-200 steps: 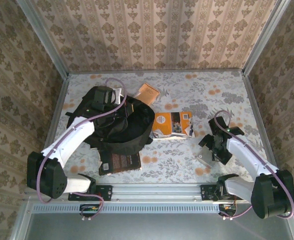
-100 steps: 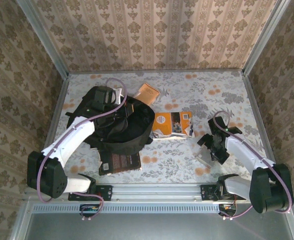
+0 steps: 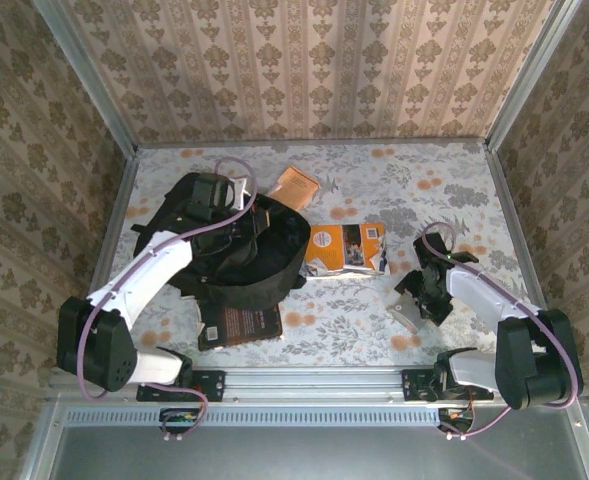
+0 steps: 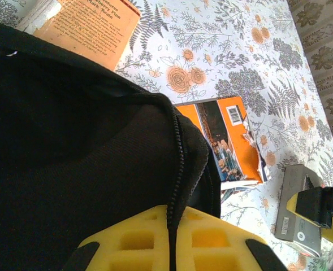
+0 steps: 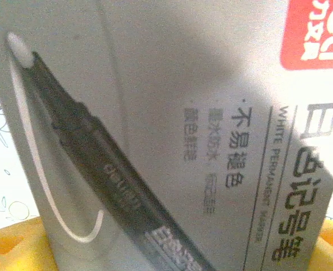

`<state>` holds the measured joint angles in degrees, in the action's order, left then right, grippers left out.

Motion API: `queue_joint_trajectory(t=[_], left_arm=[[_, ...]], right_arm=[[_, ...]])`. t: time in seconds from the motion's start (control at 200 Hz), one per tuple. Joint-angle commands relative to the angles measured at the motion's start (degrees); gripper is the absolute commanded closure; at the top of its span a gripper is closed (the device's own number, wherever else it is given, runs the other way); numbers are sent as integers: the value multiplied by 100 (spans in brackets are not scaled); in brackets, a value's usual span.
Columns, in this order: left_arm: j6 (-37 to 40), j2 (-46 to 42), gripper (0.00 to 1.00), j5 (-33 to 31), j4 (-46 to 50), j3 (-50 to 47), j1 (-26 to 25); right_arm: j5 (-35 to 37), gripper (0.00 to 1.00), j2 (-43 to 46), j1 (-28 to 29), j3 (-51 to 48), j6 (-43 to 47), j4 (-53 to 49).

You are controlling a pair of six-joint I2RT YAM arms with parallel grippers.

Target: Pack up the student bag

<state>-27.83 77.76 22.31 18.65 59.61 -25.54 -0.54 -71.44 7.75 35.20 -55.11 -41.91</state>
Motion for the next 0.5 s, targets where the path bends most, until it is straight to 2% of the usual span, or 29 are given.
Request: queue_joint_trajectory(t=[0.0,0.045,0.26,0.495], left_arm=[[137,146,89,93,108,100,-28],[159,197,83,136,137,128,-216],[45,285,46,336,235,297,-359],[26,96,26,523,674,937,-680]], right_arm=[[50,19,295,-4,135,346,-64],[62,21,443,77,229,553,-98],[-163,26,894,849,754,1610,171],[-341,23,634,2252,1515,2583,760]])
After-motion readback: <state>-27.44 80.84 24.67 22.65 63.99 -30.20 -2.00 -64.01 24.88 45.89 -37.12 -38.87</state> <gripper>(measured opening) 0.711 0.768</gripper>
